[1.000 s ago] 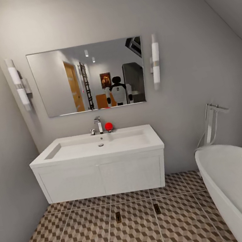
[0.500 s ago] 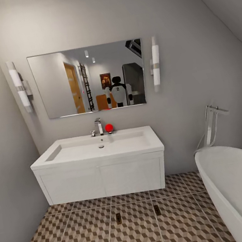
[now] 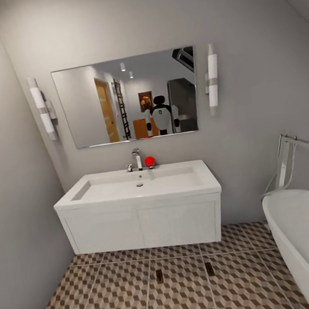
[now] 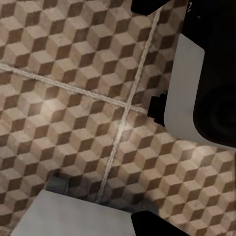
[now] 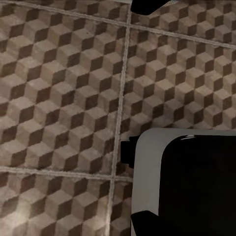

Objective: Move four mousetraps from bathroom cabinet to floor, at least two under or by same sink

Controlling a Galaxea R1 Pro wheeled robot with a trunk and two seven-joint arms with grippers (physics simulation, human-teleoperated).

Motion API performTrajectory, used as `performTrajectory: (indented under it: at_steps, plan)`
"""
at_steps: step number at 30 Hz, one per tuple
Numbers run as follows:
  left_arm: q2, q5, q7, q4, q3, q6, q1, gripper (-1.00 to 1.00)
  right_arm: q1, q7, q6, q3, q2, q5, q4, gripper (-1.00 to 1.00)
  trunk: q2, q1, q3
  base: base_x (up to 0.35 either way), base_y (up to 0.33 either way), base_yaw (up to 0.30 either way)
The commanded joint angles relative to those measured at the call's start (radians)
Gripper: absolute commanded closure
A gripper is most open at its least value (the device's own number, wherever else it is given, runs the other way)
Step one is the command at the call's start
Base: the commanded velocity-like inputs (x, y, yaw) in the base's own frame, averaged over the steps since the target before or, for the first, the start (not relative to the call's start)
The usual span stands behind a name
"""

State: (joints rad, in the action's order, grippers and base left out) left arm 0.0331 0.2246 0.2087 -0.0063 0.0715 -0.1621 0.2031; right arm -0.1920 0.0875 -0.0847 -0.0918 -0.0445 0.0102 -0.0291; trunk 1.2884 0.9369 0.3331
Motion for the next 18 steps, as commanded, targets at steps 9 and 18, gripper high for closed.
performTrajectory:
  at_steps: [9, 18]
  plan:
    - [0.003, 0.002, 0.002, -0.001, 0.012, -0.005, 0.001, -1.00, -0.001, 0.003, -0.006, -0.009, 0.000, 0.000, -0.003, -1.00, 0.001, 0.000, 0.001, 0.000, 0.000, 0.284]
    - [-0.024, -0.005, 0.002, -0.009, 0.016, -0.009, 0.001, -1.00, -0.001, 0.003, -0.007, -0.009, -0.002, -0.002, -0.003, -1.00, 0.001, 0.000, 0.001, 0.000, 0.000, 0.292]
